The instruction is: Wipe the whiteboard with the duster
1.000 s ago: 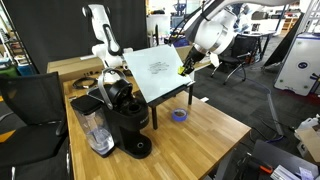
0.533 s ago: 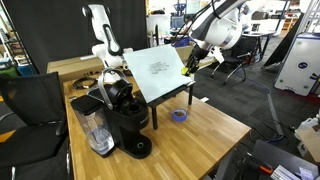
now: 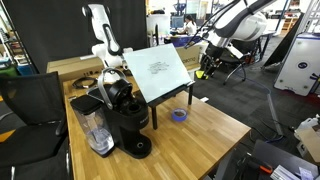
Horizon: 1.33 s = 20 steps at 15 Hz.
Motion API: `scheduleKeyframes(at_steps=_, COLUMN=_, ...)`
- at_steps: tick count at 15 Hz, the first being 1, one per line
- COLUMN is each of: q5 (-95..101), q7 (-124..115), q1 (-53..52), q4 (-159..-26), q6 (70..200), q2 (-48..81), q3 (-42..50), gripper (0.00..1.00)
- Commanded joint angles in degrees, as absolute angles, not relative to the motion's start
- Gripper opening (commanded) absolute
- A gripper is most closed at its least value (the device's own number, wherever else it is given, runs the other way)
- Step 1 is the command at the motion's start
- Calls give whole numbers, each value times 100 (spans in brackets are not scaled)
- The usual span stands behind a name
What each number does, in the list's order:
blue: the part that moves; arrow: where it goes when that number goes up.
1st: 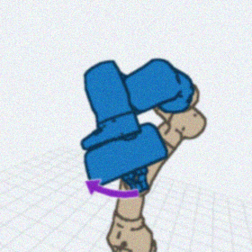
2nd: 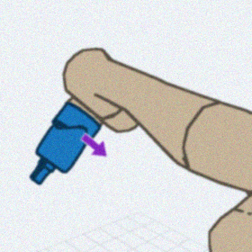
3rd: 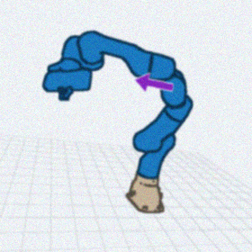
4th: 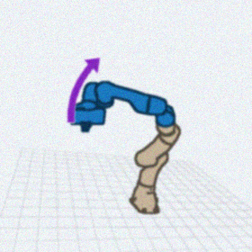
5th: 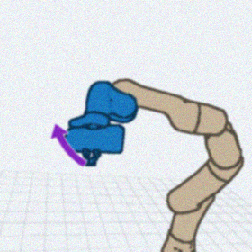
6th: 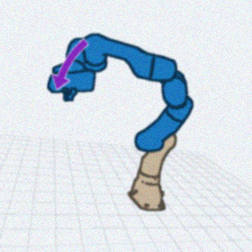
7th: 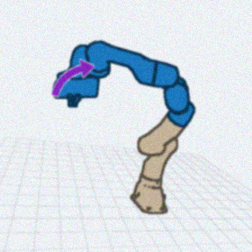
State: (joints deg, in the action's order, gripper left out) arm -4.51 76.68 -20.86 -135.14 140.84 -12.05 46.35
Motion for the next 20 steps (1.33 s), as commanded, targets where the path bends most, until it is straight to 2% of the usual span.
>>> scheduleKeyframes(at_steps=1, q5=-62, q7=7530, q1=-813, q4=-14105, q6=13709, q2=-1799, q3=3476, gripper=28)
scheduleKeyframes(at_steps=5, q5=-175, q7=7543, q1=-36, q4=-14777, q6=13898, q2=-1986, q3=2760, gripper=28)
scheduleKeyframes(at_steps=9, q5=-284, q7=7470, q1=297, q4=-15342, q6=14481, q2=-1816, q3=2406, gripper=28)
scheduleKeyframes(at_steps=17, q5=-733, q7=7495, q1=244, q4=-15824, q6=16105, q2=-785, q3=2249, gripper=28)
scheduleKeyframes(at_steps=20, q5=-1078, q7=7610, q1=-48, q4=-15831, q6=16408, q2=-443, q3=2466, gripper=28)
